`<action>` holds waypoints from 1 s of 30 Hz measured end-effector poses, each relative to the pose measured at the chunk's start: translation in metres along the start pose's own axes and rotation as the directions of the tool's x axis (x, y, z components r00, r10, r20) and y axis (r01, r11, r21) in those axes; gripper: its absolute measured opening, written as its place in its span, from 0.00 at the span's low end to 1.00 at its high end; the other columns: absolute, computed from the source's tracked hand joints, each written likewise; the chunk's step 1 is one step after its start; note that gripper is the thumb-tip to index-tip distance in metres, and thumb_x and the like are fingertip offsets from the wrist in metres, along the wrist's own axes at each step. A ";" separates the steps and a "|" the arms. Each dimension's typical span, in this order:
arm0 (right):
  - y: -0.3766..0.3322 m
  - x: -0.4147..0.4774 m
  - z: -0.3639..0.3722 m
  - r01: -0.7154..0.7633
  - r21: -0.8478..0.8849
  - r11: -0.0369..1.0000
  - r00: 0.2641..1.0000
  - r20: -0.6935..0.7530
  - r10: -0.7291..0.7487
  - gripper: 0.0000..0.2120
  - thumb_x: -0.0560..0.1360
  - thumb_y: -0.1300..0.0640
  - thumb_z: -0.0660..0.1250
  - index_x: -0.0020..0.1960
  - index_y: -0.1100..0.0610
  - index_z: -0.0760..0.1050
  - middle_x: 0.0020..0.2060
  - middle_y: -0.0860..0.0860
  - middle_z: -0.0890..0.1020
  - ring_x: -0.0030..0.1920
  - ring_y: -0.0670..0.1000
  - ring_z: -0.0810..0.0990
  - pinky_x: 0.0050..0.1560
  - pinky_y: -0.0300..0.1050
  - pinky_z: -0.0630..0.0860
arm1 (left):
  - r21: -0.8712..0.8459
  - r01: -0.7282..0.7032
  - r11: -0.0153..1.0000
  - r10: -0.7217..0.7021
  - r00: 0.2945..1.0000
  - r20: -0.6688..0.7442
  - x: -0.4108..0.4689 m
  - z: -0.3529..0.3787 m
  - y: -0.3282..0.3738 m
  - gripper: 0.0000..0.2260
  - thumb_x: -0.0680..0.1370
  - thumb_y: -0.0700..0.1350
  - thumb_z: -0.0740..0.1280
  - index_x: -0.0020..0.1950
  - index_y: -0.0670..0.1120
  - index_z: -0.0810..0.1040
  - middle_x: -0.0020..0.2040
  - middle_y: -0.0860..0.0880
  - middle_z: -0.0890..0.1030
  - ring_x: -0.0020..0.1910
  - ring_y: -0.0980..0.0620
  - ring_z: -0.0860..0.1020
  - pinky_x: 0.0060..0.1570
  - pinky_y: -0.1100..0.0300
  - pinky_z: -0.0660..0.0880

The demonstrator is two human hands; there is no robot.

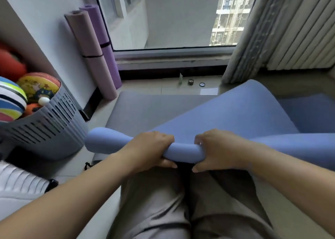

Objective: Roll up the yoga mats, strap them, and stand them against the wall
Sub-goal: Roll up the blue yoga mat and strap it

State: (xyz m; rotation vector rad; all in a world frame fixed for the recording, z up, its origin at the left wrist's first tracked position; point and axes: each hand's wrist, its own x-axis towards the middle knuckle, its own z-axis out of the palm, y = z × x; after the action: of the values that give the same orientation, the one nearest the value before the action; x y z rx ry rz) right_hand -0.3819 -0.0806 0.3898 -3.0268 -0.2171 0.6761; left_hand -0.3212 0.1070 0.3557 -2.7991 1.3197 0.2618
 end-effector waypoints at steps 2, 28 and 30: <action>0.002 -0.021 0.007 -0.005 -0.183 0.983 0.987 -0.158 -0.024 0.27 0.66 0.32 0.68 0.49 0.51 0.63 0.47 0.48 0.73 0.50 0.52 0.73 0.38 0.47 0.67 | 0.024 0.007 1.000 -0.008 1.000 0.029 0.002 -0.005 0.008 0.19 0.74 0.62 0.66 0.47 0.50 0.63 0.51 0.50 0.77 0.50 0.48 0.75 0.39 0.55 0.62; 0.056 -0.037 0.062 0.097 -0.234 0.967 0.907 -0.380 -0.183 0.30 0.62 0.28 0.68 0.42 0.53 0.64 0.38 0.51 0.76 0.38 0.55 0.77 0.33 0.47 0.64 | 0.001 0.041 0.999 -0.041 0.997 0.069 -0.008 0.011 0.031 0.44 0.58 0.79 0.27 0.47 0.53 0.68 0.45 0.57 0.69 0.47 0.55 0.70 0.48 0.56 0.70; 0.052 -0.037 0.055 0.050 -0.194 0.980 0.945 -0.308 -0.109 0.28 0.70 0.29 0.60 0.47 0.53 0.58 0.46 0.49 0.76 0.47 0.54 0.77 0.38 0.47 0.63 | -0.056 0.049 0.997 -0.048 0.999 0.014 -0.015 0.016 0.030 0.44 0.58 0.78 0.25 0.48 0.54 0.67 0.45 0.57 0.71 0.49 0.54 0.73 0.49 0.55 0.71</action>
State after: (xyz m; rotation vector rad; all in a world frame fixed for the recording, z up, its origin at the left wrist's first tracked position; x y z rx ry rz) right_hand -0.4316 -0.1375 0.3526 -3.2185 -0.4082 0.1631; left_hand -0.3557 0.1013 0.3437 -2.8665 1.2595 0.3190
